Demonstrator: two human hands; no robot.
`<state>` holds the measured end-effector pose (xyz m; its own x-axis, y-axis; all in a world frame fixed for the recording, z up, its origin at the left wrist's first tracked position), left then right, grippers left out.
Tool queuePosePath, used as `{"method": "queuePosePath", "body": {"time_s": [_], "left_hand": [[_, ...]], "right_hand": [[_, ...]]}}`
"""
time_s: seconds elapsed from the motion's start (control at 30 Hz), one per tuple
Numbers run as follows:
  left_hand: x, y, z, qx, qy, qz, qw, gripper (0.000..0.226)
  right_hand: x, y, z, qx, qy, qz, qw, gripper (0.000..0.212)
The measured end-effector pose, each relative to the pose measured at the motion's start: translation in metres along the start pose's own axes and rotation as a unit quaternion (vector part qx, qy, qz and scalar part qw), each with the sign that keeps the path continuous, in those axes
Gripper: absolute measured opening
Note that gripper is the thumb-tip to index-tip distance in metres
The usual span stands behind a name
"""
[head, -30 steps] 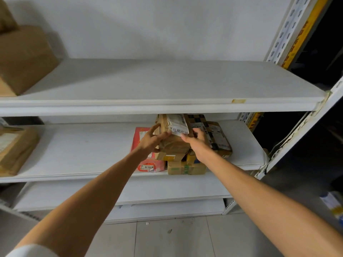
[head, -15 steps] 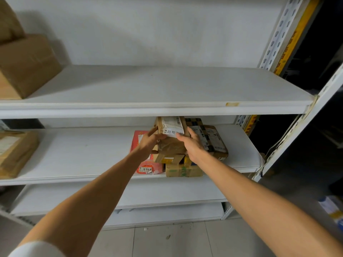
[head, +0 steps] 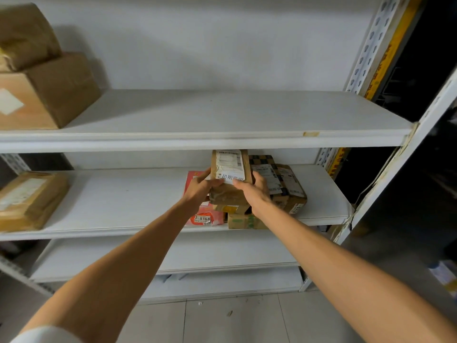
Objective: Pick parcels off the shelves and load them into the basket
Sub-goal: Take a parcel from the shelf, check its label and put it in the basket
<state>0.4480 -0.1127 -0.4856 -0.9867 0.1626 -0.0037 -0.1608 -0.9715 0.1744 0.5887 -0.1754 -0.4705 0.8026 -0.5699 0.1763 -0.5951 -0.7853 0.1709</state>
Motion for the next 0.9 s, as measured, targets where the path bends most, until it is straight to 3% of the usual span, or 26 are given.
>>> {"method": "queuePosePath", "body": {"time_s": [0.37,0.53,0.7,0.9], "left_hand": [[0.038,0.012,-0.004,-0.005,-0.007,-0.098,0.995,0.041],[0.044,0.024,-0.005,0.002,-0.037,-0.145,0.989,0.052],[0.018,0.051,-0.014,0.004,-0.003,-0.227,0.974,0.077],[-0.043,0.091,-0.027,0.003,-0.059,-0.304,0.951,0.070]], "right_hand": [[-0.027,0.058,0.002,0.003,-0.010,0.131,0.991,0.059],[-0.027,0.086,0.021,0.001,-0.023,0.174,0.984,0.042],[0.000,0.108,0.043,-0.037,-0.072,0.248,0.965,0.040],[0.061,0.143,0.074,-0.056,-0.081,0.345,0.933,0.044]]}}
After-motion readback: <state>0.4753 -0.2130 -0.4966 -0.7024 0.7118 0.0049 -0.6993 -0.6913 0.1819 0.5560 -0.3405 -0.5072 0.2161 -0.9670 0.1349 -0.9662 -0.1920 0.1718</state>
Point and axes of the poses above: each hand's wrist, its own y-axis away from the middle knuckle, its own x-axis out of the back of the hand, z = x × y, the point moved 1 cm from there along -y, towards the middle knuckle, and after that the axes turned 11 degrees about z, right-handed, at the moved point
